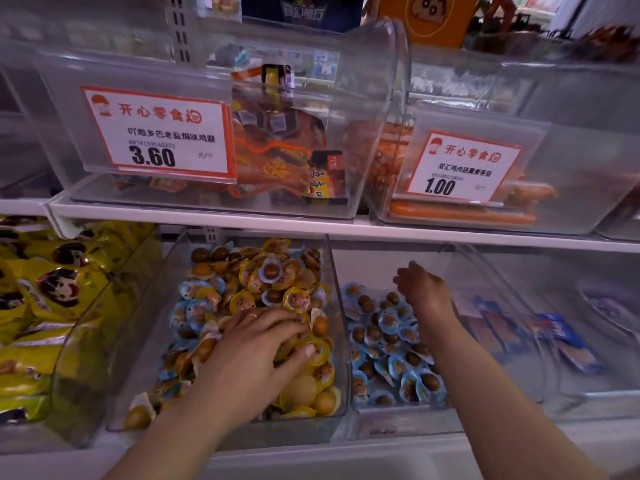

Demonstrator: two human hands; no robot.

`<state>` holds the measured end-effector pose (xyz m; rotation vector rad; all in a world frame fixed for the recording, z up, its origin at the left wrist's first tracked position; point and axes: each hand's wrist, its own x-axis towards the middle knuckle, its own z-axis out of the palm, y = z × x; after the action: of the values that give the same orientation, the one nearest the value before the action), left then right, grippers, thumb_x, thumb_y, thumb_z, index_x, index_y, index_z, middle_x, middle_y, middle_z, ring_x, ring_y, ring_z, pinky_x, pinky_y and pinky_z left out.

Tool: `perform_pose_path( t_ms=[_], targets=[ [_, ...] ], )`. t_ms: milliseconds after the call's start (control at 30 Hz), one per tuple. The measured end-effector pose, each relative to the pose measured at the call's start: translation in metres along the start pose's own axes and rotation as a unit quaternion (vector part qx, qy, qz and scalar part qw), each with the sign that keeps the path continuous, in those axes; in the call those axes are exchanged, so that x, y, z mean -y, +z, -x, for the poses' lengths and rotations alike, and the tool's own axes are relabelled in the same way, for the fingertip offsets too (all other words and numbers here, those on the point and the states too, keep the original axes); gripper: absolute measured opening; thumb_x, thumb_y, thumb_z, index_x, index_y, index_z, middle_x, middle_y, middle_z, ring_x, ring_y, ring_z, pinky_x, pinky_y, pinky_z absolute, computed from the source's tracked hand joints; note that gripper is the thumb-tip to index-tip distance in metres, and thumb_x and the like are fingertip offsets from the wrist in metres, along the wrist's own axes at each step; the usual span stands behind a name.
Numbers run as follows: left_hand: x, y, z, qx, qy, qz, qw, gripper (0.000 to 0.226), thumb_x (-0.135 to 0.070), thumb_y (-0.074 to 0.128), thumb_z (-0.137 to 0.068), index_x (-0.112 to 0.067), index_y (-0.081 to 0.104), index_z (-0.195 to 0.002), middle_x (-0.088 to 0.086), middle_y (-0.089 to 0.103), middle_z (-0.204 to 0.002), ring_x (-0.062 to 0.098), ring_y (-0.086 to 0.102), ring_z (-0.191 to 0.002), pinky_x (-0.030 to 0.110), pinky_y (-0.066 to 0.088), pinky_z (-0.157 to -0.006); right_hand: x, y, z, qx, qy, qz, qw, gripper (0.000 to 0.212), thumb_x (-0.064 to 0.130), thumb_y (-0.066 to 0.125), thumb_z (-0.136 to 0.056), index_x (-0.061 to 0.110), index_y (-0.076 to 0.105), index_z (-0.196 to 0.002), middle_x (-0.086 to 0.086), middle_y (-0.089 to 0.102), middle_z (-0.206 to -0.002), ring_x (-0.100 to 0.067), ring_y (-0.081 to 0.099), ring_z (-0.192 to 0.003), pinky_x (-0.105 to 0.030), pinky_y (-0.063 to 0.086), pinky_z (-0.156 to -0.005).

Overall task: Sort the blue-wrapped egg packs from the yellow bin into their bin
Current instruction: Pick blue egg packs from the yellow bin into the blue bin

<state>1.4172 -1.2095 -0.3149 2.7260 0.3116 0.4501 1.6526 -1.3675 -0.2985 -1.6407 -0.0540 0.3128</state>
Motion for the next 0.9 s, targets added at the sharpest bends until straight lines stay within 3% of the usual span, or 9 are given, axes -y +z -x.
perform_pose_path(
  t_ms=[67, 133, 233, 333, 433, 567, 733, 833, 900],
  targets=[
    [-0.001, -0.001, -0.003, -0.040, 0.001, 0.021, 0.999, 0.054, -0.068, 0.032, -0.091, -0.040, 0.065, -0.122, -0.028, 0.053, -0.128, 0.001, 0.049, -0.121, 0.034, 0.038, -0.108, 0.001, 0.007, 0.017, 0.013, -0.057, 0.024, 0.998, 0.020, 0.018, 0.050, -0.099, 0.012, 0.069, -0.097, -0.009, 0.074, -0.095, -0.016, 0.068, -0.080, -0.025, 0.045, -0.064],
    [0.001, -0.005, -0.010, -0.111, -0.016, 0.070, 0.991, 0.042, -0.061, 0.041, -0.093, -0.039, 0.067, -0.117, -0.028, 0.056, -0.120, 0.001, 0.054, -0.114, 0.030, 0.045, -0.100, 0.000, 0.018, 0.042, 0.050, -0.173, 0.110, 0.978, 0.019, 0.015, 0.055, -0.096, 0.019, 0.071, -0.105, 0.002, 0.074, -0.097, -0.012, 0.069, -0.090, -0.019, 0.049, -0.071],
    [0.010, -0.011, -0.035, -0.174, -0.040, 0.048, 0.983, 0.034, -0.047, 0.052, -0.091, -0.031, 0.068, -0.117, -0.016, 0.059, -0.119, 0.010, 0.059, -0.111, 0.031, 0.050, -0.093, -0.002, 0.038, 0.081, 0.121, -0.386, 0.261, 0.877, 0.032, 0.027, 0.058, -0.092, 0.022, 0.065, -0.123, 0.010, 0.062, -0.118, -0.003, 0.056, -0.110, -0.010, 0.040, -0.094],
    [0.022, -0.013, -0.071, -0.110, -0.062, -0.047, 0.991, 0.045, -0.041, 0.058, -0.093, -0.026, 0.057, -0.135, 0.002, 0.056, -0.136, 0.026, 0.054, -0.123, 0.039, 0.046, -0.102, -0.008, 0.052, 0.096, 0.162, -0.449, 0.353, 0.805, 0.036, 0.022, 0.059, -0.089, 0.016, 0.067, -0.124, -0.001, 0.063, -0.126, -0.016, 0.045, -0.131, -0.006, 0.020, -0.108],
    [0.026, -0.006, -0.102, -0.003, -0.063, -0.075, 0.995, 0.062, -0.053, 0.052, -0.095, -0.028, 0.040, -0.150, 0.007, 0.043, -0.150, 0.029, 0.042, -0.136, 0.040, 0.036, -0.112, -0.007, 0.051, 0.097, 0.168, -0.436, 0.336, 0.818, 0.035, 0.016, 0.061, -0.089, 0.016, 0.068, -0.123, -0.002, 0.063, -0.129, -0.017, 0.037, -0.138, 0.002, 0.006, -0.105],
    [0.025, 0.005, -0.127, 0.067, -0.065, -0.114, 0.989, 0.072, -0.052, 0.055, -0.089, -0.033, 0.029, -0.153, 0.010, 0.043, -0.148, 0.033, 0.038, -0.137, 0.041, 0.034, -0.112, -0.008, 0.049, 0.093, 0.174, -0.432, 0.309, 0.830, 0.035, 0.020, 0.058, -0.090, 0.020, 0.067, -0.124, 0.003, 0.061, -0.130, -0.010, 0.035, -0.140, -0.001, 0.013, -0.104],
    [0.025, 0.003, -0.122, 0.048, -0.066, -0.039, 0.996, 0.040, -0.040, 0.071, -0.080, -0.023, 0.058, -0.113, 0.004, 0.059, -0.113, 0.024, 0.055, -0.109, 0.034, 0.045, -0.090, -0.008, 0.048, 0.092, 0.187, -0.422, 0.313, 0.830, 0.036, 0.021, 0.057, -0.088, 0.018, 0.068, -0.122, 0.003, 0.063, -0.127, -0.010, 0.036, -0.137, 0.000, 0.013, -0.105],
    [0.039, -0.013, -0.100, 0.062, -0.068, 0.049, 0.995, 0.024, -0.025, 0.078, -0.078, -0.030, 0.062, -0.095, -0.006, 0.063, -0.097, 0.015, 0.061, -0.095, 0.032, 0.048, -0.081, -0.007, 0.047, 0.093, 0.195, -0.413, 0.311, 0.833, 0.034, 0.022, 0.057, -0.087, 0.017, 0.070, -0.118, 0.003, 0.064, -0.124, -0.009, 0.036, -0.136, 0.001, 0.014, -0.103],
    [0.052, -0.022, -0.074, 0.043, -0.087, 0.077, 0.992, 0.021, -0.031, 0.078, -0.080, -0.039, 0.063, -0.092, -0.016, 0.066, -0.095, 0.003, 0.061, -0.091, 0.029, 0.050, -0.080, -0.005, 0.046, 0.094, 0.202, -0.413, 0.312, 0.832, 0.032, 0.021, 0.058, -0.088, 0.016, 0.070, -0.117, 0.001, 0.065, -0.123, -0.010, 0.040, -0.133, 0.002, 0.014, -0.101]
  ],
)
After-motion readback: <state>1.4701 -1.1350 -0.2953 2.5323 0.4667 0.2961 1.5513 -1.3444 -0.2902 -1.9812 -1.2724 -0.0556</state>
